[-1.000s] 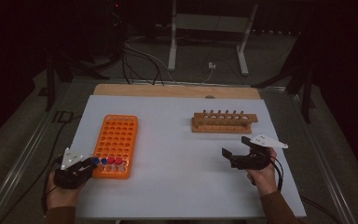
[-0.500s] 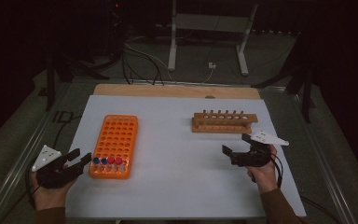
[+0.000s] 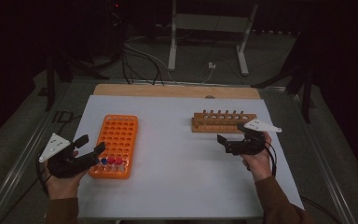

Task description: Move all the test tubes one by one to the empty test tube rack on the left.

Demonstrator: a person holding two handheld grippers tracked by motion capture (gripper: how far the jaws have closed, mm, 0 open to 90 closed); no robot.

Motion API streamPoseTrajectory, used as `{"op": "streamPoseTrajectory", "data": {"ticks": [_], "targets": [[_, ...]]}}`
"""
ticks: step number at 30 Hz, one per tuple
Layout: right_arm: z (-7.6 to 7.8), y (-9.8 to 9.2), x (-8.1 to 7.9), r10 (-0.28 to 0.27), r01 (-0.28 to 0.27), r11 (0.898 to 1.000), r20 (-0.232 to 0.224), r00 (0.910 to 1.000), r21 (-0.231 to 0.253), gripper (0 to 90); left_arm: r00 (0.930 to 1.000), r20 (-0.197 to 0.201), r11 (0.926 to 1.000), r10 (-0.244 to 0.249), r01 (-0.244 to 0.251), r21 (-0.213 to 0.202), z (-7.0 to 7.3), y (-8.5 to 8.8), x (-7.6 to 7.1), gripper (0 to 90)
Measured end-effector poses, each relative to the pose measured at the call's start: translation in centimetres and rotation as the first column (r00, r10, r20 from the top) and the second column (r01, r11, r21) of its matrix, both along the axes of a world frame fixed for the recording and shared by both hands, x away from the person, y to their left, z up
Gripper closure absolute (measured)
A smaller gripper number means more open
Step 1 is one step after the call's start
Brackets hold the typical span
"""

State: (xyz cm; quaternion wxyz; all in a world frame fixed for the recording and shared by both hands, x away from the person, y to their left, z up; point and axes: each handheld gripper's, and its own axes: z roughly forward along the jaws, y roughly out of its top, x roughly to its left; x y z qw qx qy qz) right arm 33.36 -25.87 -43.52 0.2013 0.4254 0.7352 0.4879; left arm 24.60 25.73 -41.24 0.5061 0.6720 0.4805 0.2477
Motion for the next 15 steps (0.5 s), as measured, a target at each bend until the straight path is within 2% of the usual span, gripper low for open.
{"op": "streamPoseTrajectory", "data": {"ticks": [4, 7, 13, 15], "targets": [[0.3, 0.6, 1.3, 0.009, -0.009, 1.000, -0.011, 0.9999, 0.006, 0.1, 1.0000, 0.000, 0.9999, -0.002, 0.002, 0.016, 0.1, -1.5, 0.4, 17.0], [0.5, 1.1, 2.3, 0.016, -0.016, 1.000, -0.018, 0.9997, -0.002, 0.2, 0.9998, -0.006, 0.9996, -0.018, 0.018, 0.023, 0.1, -2.4, 0.7, 14.7], [0.4, 1.7, 4.4, 0.009, -0.010, 1.000, -0.040, 0.9992, -0.013, 4.4, 0.9994, -0.026, 0.9986, -0.023, 0.024, 0.046, 0.0, -3.6, 1.2, 1.6], [0.3, 1.8, 5.0, 0.004, -0.005, 1.000, -0.042, 0.9991, -0.019, 6.0, 0.9994, -0.024, 0.9986, -0.023, 0.024, 0.047, 0.0, -3.9, 1.2, 0.4]]}}
